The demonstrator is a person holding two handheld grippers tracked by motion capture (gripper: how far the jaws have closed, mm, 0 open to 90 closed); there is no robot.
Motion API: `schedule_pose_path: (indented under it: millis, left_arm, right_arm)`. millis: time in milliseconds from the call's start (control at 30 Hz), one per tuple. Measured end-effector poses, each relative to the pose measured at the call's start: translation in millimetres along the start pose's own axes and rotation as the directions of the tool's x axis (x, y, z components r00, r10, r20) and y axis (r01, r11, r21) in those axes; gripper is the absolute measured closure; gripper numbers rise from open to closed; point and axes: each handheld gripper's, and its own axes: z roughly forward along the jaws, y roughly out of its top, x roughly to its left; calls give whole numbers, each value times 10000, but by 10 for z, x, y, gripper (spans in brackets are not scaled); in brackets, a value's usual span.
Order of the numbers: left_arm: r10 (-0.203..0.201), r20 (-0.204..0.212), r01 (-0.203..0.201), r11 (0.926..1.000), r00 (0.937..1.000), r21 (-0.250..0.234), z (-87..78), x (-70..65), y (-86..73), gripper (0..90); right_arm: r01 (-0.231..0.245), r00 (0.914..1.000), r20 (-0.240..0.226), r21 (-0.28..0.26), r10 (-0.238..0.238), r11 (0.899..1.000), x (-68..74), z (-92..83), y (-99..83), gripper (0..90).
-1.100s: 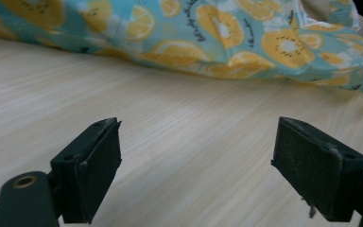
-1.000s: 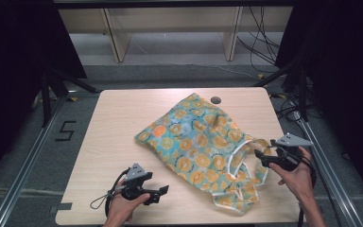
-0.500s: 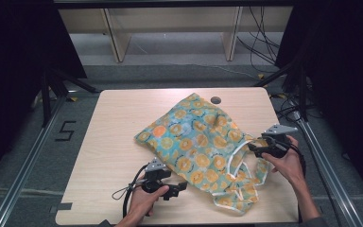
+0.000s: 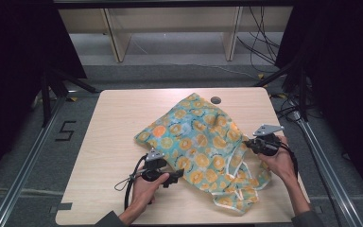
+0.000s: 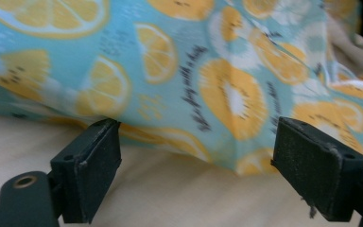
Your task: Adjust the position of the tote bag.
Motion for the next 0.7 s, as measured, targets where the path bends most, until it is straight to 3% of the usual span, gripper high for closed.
schedule_pose_path:
  millis: [100,167,233,267,367,433,467,533,633,700]
  left_arm:
    - [-276,-21,276,9996,9996,98,43,71,32,249]
    - [-210,-89,212,9997,9997,153,83,100,43,335]
    - [126,-180,-120,9994,9998,318,98,116,60,424]
    - [50,-212,-48,9999,9998,92,128,106,61,510]
    - [846,-415,-840,9963,9956,153,172,124,58,700]
    - [891,-223,-886,9958,9958,209,174,141,63,795]
    - [861,-260,-860,9963,9959,30,176,127,63,824]
    - [1357,-333,-1354,9907,9902,108,146,146,82,851]
    - [1271,-357,-1275,9918,9912,-101,116,170,104,880]
    - [1377,-324,-1377,9905,9899,24,94,203,117,887]
  right_arm:
    - [261,9994,-225,68,-260,9996,68,-10,18,880]
    - [302,9991,-307,-40,-303,9995,103,-3,14,880]
    - [254,9985,-487,57,-251,9997,130,-3,17,880]
    - [262,9985,-478,31,-260,9997,142,-7,18,880]
    - [372,9978,-541,-26,-373,9993,173,-13,26,882]
    - [433,9972,-612,-8,-433,9991,198,-7,23,884]
    - [482,9970,-609,40,-479,9988,214,-15,21,885]
    - [421,9968,-683,6,-419,9991,246,-34,13,888]
    - [338,9959,-832,-58,-342,9994,299,-71,7,894]
    - [432,9948,-921,-138,-443,9990,312,-84,3,896]
